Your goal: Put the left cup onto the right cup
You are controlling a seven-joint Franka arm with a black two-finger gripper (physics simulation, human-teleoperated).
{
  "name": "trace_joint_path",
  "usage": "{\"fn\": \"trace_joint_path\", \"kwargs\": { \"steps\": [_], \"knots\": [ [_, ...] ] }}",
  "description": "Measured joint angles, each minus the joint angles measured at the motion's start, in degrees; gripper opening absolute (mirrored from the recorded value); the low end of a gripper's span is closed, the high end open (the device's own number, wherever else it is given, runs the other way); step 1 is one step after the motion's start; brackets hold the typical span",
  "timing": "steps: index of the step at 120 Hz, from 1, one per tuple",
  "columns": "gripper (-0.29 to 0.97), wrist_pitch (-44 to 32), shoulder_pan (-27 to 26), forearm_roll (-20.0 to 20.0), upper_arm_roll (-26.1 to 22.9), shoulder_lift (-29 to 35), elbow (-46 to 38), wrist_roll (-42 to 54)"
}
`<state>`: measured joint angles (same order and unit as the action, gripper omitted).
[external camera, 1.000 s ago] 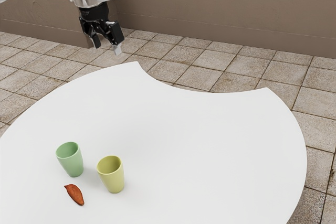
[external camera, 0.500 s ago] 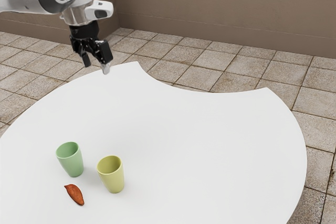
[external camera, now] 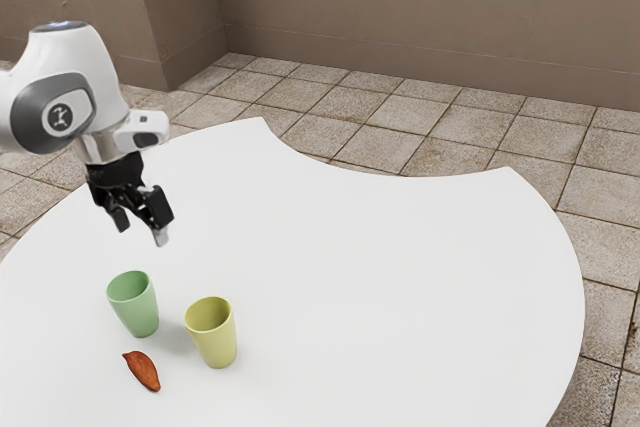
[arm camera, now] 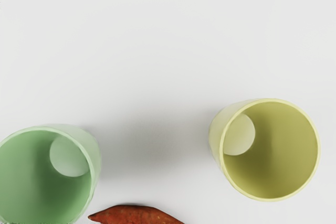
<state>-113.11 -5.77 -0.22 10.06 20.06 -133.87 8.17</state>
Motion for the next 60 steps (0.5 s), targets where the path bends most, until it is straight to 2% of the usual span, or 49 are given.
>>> {"fn": "trace_joint_path", "kwargs": {
  "steps": [25, 60],
  "knots": [
    [0.68, -8.8, 0.8, 0.8, 0.2, 2.5, -9.8, -2.4],
    [0.68, -15.8, 0.9, 1.2, 2.0, -3.8, -11.3, -4.6]
  ]
}}
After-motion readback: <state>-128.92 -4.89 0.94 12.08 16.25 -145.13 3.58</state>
